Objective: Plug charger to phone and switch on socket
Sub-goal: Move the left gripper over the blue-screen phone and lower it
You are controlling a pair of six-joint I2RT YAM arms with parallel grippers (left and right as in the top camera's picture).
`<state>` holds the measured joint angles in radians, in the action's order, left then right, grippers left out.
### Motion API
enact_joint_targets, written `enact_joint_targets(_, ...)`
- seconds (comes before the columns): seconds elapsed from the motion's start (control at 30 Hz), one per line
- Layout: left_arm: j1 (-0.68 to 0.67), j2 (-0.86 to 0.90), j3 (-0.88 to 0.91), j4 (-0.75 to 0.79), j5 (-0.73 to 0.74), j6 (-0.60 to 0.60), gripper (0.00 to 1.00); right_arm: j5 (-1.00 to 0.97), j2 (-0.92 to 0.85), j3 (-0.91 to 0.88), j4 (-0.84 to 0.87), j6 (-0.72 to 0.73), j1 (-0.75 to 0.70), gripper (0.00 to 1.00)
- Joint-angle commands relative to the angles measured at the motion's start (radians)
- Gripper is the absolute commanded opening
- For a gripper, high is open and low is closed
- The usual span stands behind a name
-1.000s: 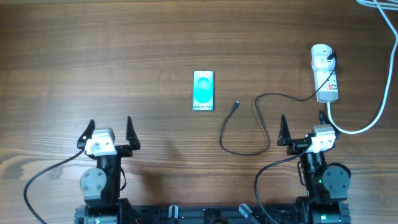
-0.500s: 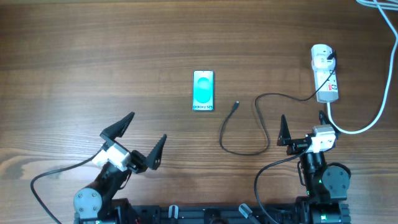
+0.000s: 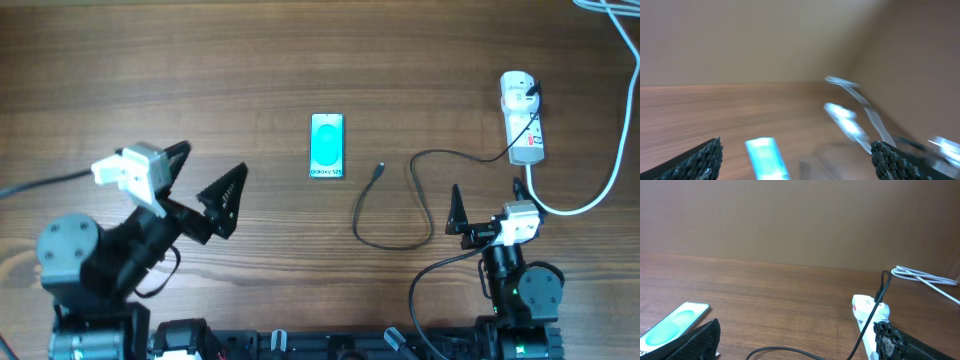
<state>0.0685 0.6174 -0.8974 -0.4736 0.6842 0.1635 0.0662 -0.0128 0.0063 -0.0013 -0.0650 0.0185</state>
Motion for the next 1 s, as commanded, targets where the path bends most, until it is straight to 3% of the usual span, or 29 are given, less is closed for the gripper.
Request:
enact_joint_targets(0.0,0.004,0.084,-0.041,0.059,0.356,0.060,1.00,-0.010,0.008,-0.001,0.002,0.015,0.005,1.00)
enact_joint_targets(0.1,-0.014,0.106,-0.043,0.035,0.206,0.213,1.00,-0.010,0.008,-0.001,0.002,0.015,0.005,1.00)
enact_joint_targets(0.23,-0.130,0.180,-0.148,-0.150,0.002,0.197,1.00,-0.010,0.008,-0.001,0.002,0.015,0.005,1.00)
enact_joint_targets(0.33,-0.297,0.389,-0.377,-0.355,-0.140,0.154,0.99,-0.010,0.008,-0.001,0.002,0.015,0.005,1.00)
enact_joint_targets(0.5,-0.610,0.877,-0.878,-0.826,-0.694,0.246,1.00,-0.010,0.008,-0.001,0.002,0.015,0.005,1.00)
enact_joint_targets(0.67,-0.691,1.076,-0.943,-0.785,-0.612,0.246,1.00,-0.010,0.008,-0.001,0.002,0.015,0.005,1.00)
enact_joint_targets(0.73,-0.694,1.106,-0.943,-0.771,-0.610,0.361,1.00,-0.010,0.008,-0.001,0.002,0.015,0.005,1.00)
enact_joint_targets(0.8,-0.695,1.136,-0.943,-0.775,-0.550,0.392,1.00,-0.010,0.008,-0.001,0.002,0.015,0.005,1.00)
enact_joint_targets(0.97,-0.683,1.158,-0.970,-0.833,-0.615,0.429,0.99,-0.010,0.008,-0.001,0.002,0.015,0.005,1.00)
